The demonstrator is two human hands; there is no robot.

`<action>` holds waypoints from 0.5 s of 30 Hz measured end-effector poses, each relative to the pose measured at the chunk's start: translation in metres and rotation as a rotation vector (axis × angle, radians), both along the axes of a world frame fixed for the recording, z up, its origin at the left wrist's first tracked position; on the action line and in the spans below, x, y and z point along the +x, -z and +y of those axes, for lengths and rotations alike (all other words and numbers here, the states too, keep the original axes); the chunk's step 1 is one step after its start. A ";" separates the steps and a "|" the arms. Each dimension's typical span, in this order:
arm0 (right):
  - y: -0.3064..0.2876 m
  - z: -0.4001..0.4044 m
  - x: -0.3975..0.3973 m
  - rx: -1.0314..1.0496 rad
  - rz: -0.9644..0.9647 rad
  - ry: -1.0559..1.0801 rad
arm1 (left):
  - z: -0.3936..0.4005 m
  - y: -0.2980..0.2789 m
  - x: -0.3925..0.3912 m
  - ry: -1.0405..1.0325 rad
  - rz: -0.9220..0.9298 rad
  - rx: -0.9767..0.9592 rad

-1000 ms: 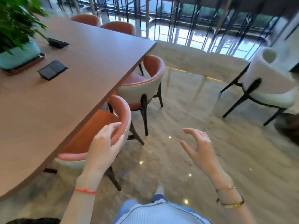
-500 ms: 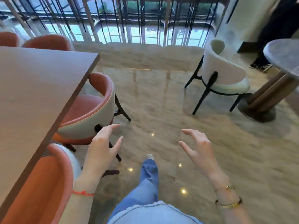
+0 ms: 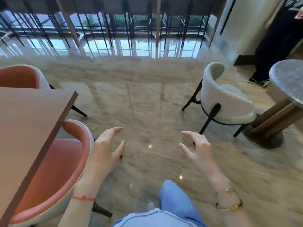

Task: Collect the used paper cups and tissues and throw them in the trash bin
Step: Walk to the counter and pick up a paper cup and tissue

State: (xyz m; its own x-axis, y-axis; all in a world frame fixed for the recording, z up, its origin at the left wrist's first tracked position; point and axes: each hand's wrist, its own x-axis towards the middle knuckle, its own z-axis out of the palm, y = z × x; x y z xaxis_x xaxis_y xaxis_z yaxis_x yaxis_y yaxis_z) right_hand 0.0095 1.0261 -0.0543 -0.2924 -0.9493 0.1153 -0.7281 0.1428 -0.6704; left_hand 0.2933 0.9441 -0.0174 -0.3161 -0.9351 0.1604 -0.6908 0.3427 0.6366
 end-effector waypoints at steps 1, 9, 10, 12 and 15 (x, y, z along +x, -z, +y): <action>0.002 -0.021 -0.008 0.009 -0.002 0.004 | -0.022 0.001 -0.007 -0.006 0.000 0.003; 0.021 -0.218 -0.084 0.030 -0.010 -0.043 | -0.208 0.027 -0.073 -0.068 0.011 0.006; 0.019 -0.246 -0.095 0.030 -0.009 -0.053 | -0.232 0.027 -0.084 -0.077 0.016 -0.001; 0.013 -0.303 -0.115 0.019 -0.006 -0.075 | -0.281 0.023 -0.104 -0.098 0.021 -0.017; 0.001 -0.389 -0.142 0.009 -0.003 -0.122 | -0.351 0.017 -0.127 -0.149 0.038 -0.040</action>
State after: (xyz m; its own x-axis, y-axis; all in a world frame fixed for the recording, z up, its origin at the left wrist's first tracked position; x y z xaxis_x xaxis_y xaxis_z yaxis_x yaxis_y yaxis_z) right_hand -0.1325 0.6375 -0.0553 -0.1747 -0.9789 0.1060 -0.7384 0.0591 -0.6717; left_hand 0.1662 0.5929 -0.0346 -0.1674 -0.9638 0.2075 -0.7118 0.2638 0.6510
